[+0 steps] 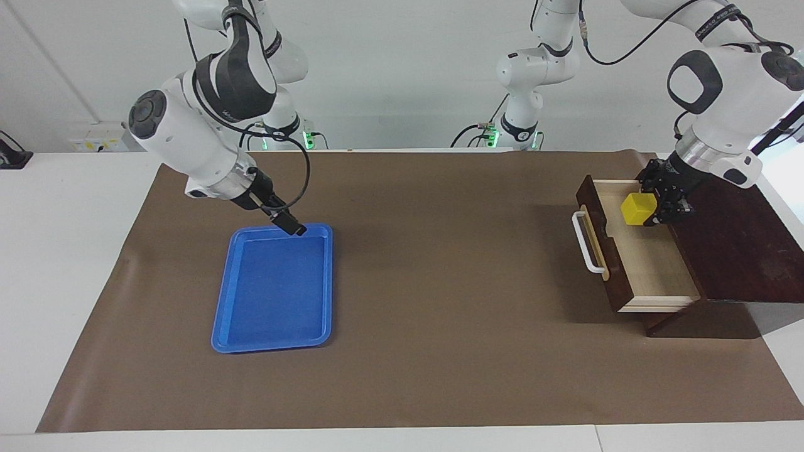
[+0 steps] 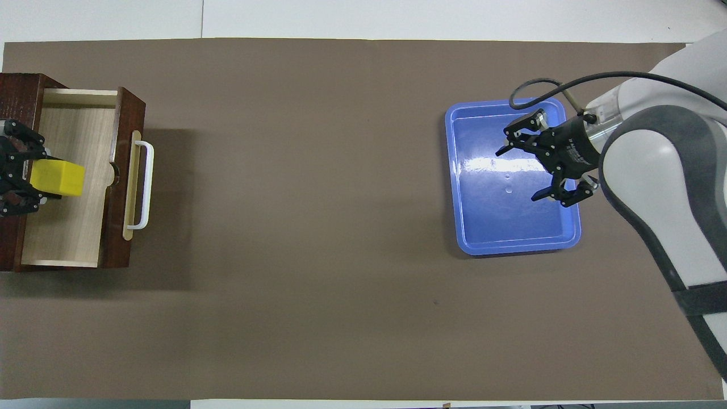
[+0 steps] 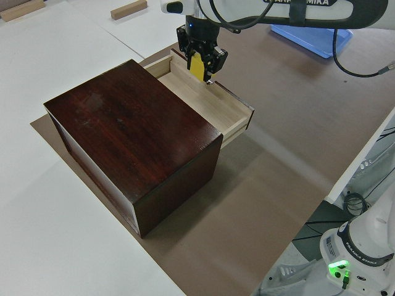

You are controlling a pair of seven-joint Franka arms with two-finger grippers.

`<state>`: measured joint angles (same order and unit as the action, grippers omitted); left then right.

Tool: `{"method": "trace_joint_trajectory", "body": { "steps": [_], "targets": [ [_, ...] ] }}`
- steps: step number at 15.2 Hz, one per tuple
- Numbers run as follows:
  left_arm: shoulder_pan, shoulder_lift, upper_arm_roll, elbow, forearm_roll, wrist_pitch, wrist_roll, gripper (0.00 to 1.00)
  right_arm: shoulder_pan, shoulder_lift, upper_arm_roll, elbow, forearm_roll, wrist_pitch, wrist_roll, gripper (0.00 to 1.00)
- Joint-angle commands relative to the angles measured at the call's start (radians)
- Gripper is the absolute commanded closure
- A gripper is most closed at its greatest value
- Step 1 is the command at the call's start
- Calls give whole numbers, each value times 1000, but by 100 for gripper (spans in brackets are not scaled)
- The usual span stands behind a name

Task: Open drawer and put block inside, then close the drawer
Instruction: 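Lower the block into the drawer with the left gripper while the right gripper withdraws, then release the block in the drawer and raise the left gripper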

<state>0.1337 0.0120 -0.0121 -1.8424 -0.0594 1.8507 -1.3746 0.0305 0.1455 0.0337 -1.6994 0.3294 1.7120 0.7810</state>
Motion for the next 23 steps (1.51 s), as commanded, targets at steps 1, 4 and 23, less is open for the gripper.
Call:
{"method": "trace_joint_trajectory", "body": {
  "steps": [1, 4, 23],
  "targets": [
    [32, -70, -14, -116, 4, 59, 11, 100, -58, -44, 11, -6, -102, -49, -272, 0],
    [26, -69, -14, -184, 4, 108, 0, 100, -96, -84, 11, -6, -186, -78, -492, 0],
    [4, -27, -16, -235, 4, 248, 2, 0, -149, -153, 22, 83, -356, -215, -858, 0]
  ]
}}
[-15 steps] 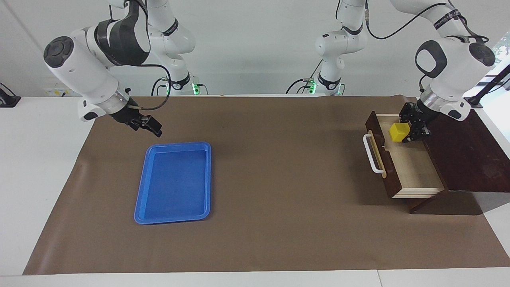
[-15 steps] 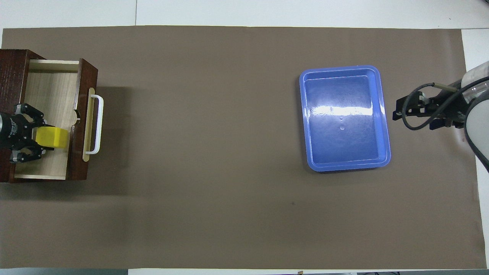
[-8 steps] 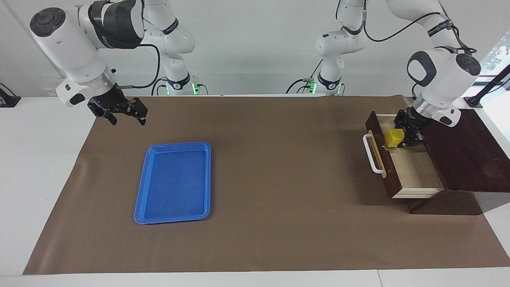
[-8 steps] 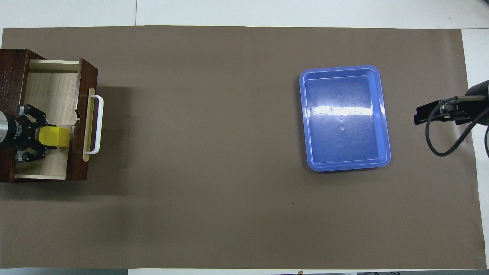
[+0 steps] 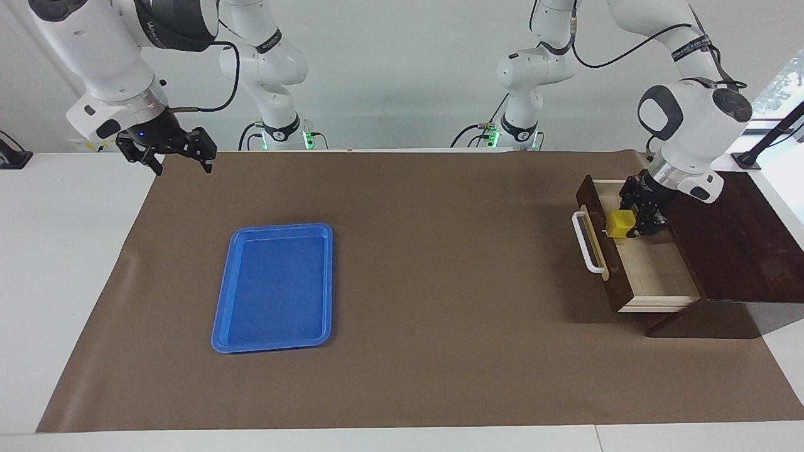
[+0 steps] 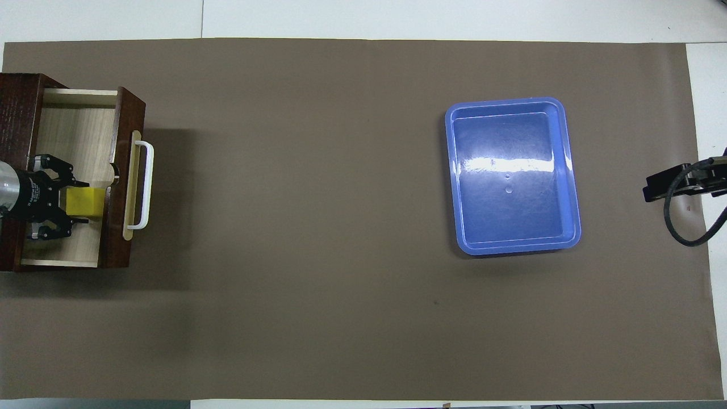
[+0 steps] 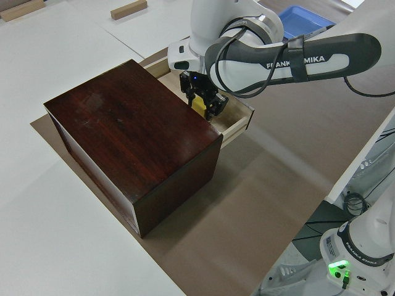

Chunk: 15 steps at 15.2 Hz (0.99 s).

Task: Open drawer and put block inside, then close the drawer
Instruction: 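Release the block in the drawer and raise the left gripper, then push the drawer closed by its white handle with the left gripper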

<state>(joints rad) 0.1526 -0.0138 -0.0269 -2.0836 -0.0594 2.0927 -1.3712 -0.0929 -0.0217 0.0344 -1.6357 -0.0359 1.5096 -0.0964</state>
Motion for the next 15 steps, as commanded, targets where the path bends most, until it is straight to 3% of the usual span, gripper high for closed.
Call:
{"method": "trace_joint_trajectory", "body": {
  "steps": [1, 4, 6, 12, 15],
  "targets": [
    [-18, -2, -1, 40, 4, -23, -3, 0, -24, 17, 21, 19, 11, -11, 30, 0],
    [-57, 9, -4, 193, 7, -192, -25, 0, -24, 19, 22, 20, 14, -6, 66, 0],
    [-114, 47, -4, 269, 12, -229, -136, 0, -24, 20, 22, 19, 14, -3, 67, 0],
    [-263, 86, -7, 208, 156, -201, -177, 0, -25, 22, 22, 19, 13, 1, 67, 0],
    [-254, 109, -7, 192, 190, -178, -175, 0, -25, 22, 22, 20, 14, 1, 69, 0]
  ]
}}
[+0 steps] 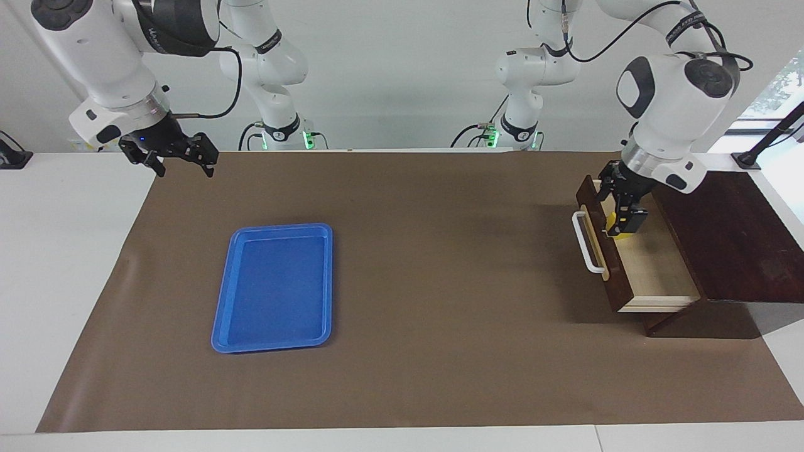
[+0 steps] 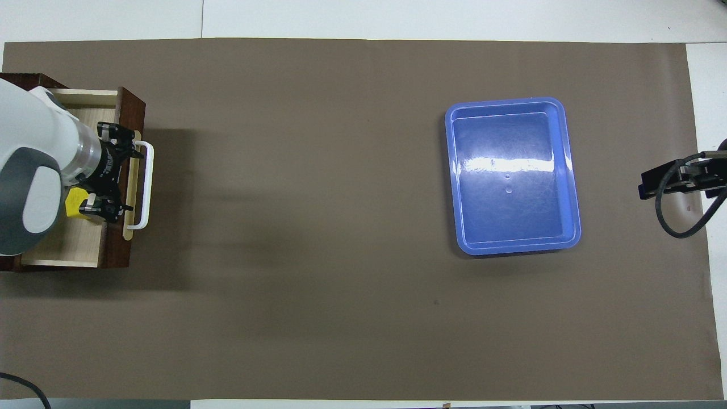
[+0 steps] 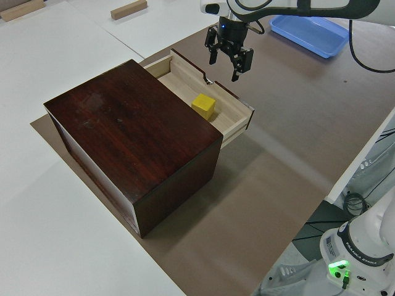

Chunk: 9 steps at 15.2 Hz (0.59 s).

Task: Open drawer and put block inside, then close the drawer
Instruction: 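Push the drawer closed by its white handle with the left gripper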

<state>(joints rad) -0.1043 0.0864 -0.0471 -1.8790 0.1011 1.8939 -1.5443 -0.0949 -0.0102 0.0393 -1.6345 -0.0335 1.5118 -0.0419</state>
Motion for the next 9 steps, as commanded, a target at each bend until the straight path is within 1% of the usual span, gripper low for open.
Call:
{"method": "trace_joint_trajectory", "body": {
  "steps": [1, 4, 9],
  "targets": [
    [12, 9, 15, -17, 29, 27, 0, 0, -23, 9, 17, 18, 12, -2, 14, 0],
    [54, 9, 15, -19, 31, 40, 7, 0, -14, 4, 17, 18, 9, -2, 13, 0],
    [116, 15, 18, -6, 75, 48, 50, 0, -11, 1, 17, 16, 7, 4, 11, 0]
  ]
}}
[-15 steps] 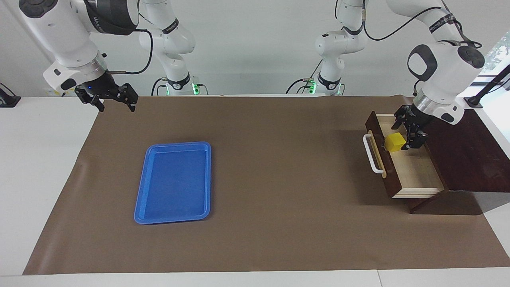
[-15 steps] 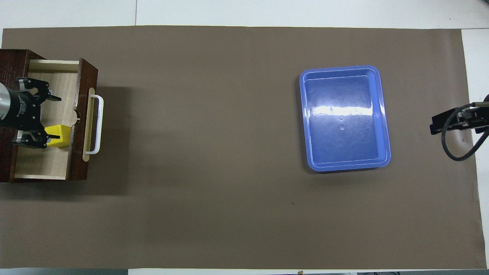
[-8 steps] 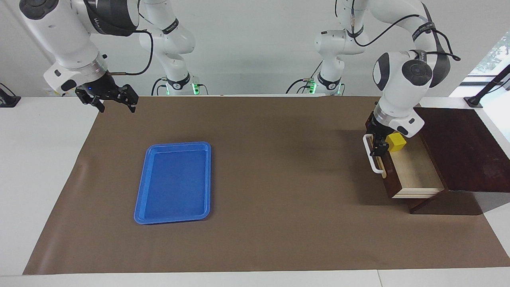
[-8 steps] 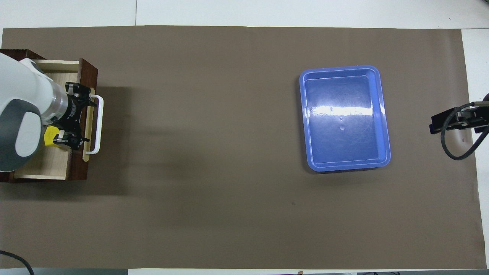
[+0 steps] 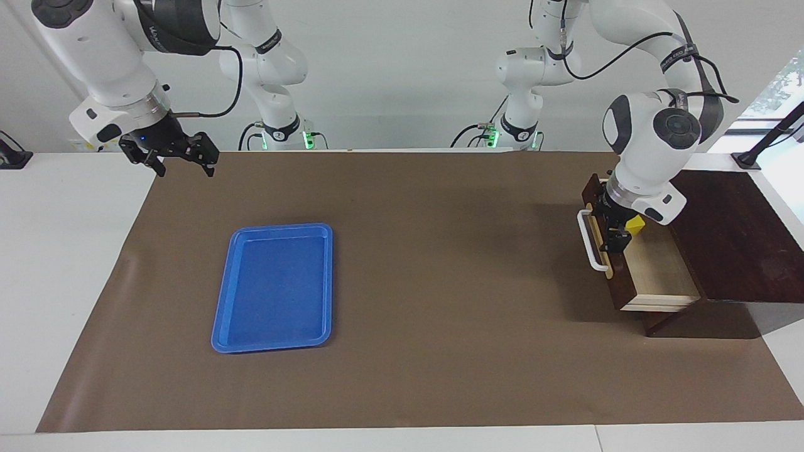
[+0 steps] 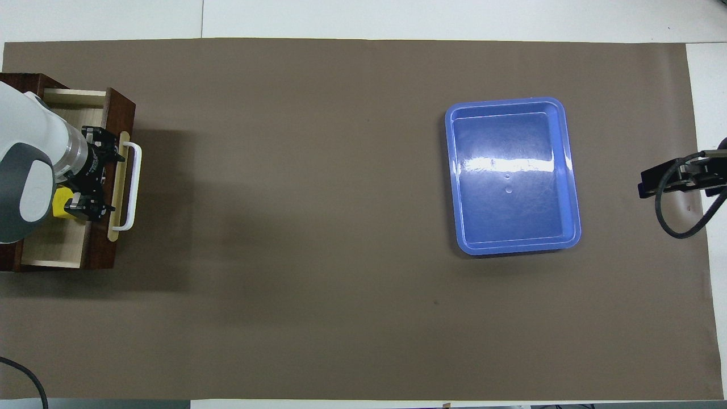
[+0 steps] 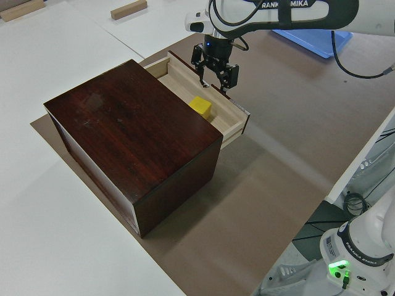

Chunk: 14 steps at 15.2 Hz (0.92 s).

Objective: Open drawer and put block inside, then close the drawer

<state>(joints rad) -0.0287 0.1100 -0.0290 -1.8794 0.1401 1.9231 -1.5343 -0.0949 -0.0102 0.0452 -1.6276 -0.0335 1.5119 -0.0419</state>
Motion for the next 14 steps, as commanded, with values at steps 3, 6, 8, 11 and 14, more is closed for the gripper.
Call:
{"method": "trace_joint_trajectory", "body": {
  "steps": [3, 6, 8, 11, 14],
  "targets": [
    [98, -10, -2, -12, 36, 43, 72, 0, -8, 1, 12, 9, 7, 7, 13, 0],
    [138, -10, -2, -20, 38, 71, 94, 0, -8, 1, 12, 8, 7, 8, 16, 0],
    [162, -13, -2, -23, 36, 76, 129, 0, -8, 0, 12, 6, 7, 10, 16, 0],
    [184, -13, -3, -24, 36, 77, 158, 0, -8, -2, 12, -1, 7, 8, 16, 0],
    [185, -13, -2, -24, 36, 74, 157, 0, -8, -2, 12, 0, 9, 8, 11, 0]
  ]
}}
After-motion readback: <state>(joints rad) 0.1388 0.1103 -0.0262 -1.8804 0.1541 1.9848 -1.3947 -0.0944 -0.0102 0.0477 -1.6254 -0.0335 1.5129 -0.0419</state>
